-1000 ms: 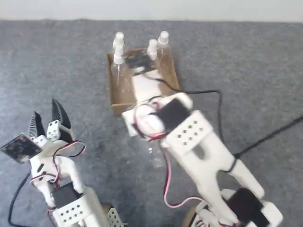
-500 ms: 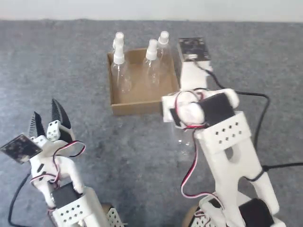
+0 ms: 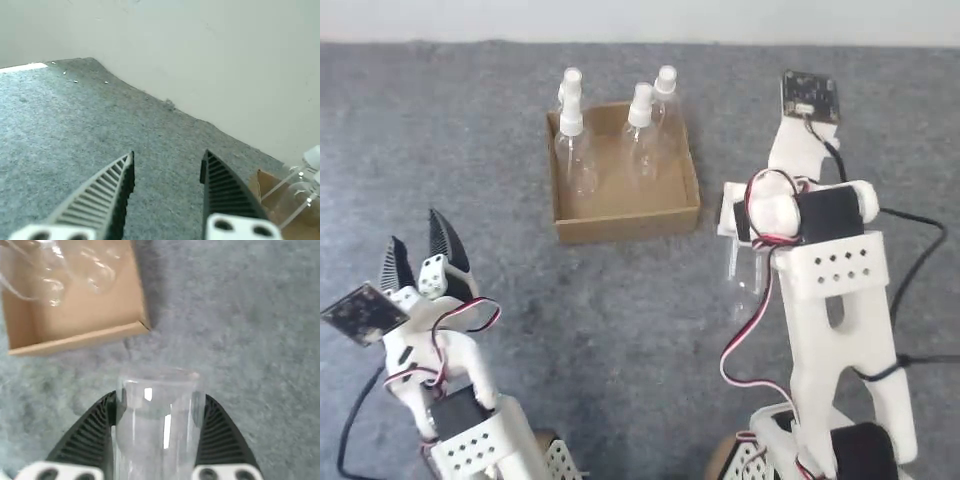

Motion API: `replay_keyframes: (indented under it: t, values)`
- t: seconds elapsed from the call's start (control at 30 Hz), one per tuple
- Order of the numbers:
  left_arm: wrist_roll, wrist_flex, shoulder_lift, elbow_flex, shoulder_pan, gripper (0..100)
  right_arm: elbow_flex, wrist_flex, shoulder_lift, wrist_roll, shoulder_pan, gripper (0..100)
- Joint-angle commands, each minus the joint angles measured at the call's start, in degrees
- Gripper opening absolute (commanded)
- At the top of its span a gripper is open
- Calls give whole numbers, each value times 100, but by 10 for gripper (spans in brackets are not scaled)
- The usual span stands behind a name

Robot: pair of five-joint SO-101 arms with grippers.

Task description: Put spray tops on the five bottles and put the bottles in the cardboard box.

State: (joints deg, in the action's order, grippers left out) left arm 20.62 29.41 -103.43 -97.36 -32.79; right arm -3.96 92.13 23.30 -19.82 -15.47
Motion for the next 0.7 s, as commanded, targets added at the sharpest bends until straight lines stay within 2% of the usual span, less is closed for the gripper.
replay_keyframes:
  t: [0.0,0.17,0.33,0.47,0.67]
  values:
    - [-44,18,-88,84,18,203,-281,4,224,-62,295,35]
    - [-44,18,-88,84,18,203,-862,-233,215,-202,426,34]
    - [-44,18,-88,84,18,203,-1609,-1147,215,-1389,655,34]
    - [-44,18,-88,84,18,203,-2145,-1719,251,-2031,866,34]
    - [-44,18,-88,84,9,203,-2585,-1745,286,-2110,884,39]
